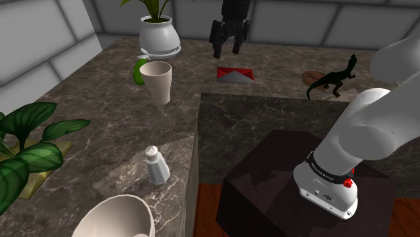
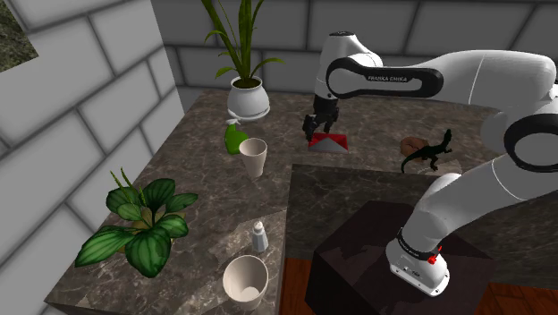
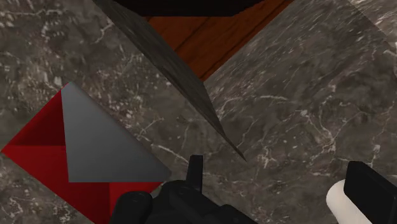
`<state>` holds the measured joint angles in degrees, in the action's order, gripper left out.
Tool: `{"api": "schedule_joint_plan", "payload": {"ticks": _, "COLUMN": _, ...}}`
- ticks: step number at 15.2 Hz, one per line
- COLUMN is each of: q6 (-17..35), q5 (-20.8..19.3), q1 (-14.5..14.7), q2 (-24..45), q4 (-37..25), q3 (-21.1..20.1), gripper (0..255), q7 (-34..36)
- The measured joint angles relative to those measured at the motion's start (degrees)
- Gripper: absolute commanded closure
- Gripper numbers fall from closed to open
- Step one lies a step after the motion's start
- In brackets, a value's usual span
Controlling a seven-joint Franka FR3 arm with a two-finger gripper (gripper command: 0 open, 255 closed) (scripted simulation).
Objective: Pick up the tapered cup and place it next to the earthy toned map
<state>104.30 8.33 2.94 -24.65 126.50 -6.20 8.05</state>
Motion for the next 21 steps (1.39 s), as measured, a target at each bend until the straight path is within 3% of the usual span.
{"api": "schedule_joint_plan", "payload": {"ticks": 8, "q6": 1.37, "q5": -0.32, "q1": 1.84, "q2": 17.97, "q4": -15.93, "q3": -3.87, "gripper": 0, "q7": 4.09}}
{"api": "schedule_joint_plan", "payload": {"ticks": 14, "q6": -1.36, "q5": -2.24, "q1": 4.17, "q2": 31.71, "q4": -31.82, "q3": -6.27, "gripper": 0, "q7": 8.08}}
{"api": "schedule_joint_plan", "payload": {"ticks": 21, "q6": 2.09, "q5": -2.65, "q1": 4.82, "q2": 34.67, "q4": -31.15, "q3": -6.63, "gripper": 0, "q7": 8.52}}
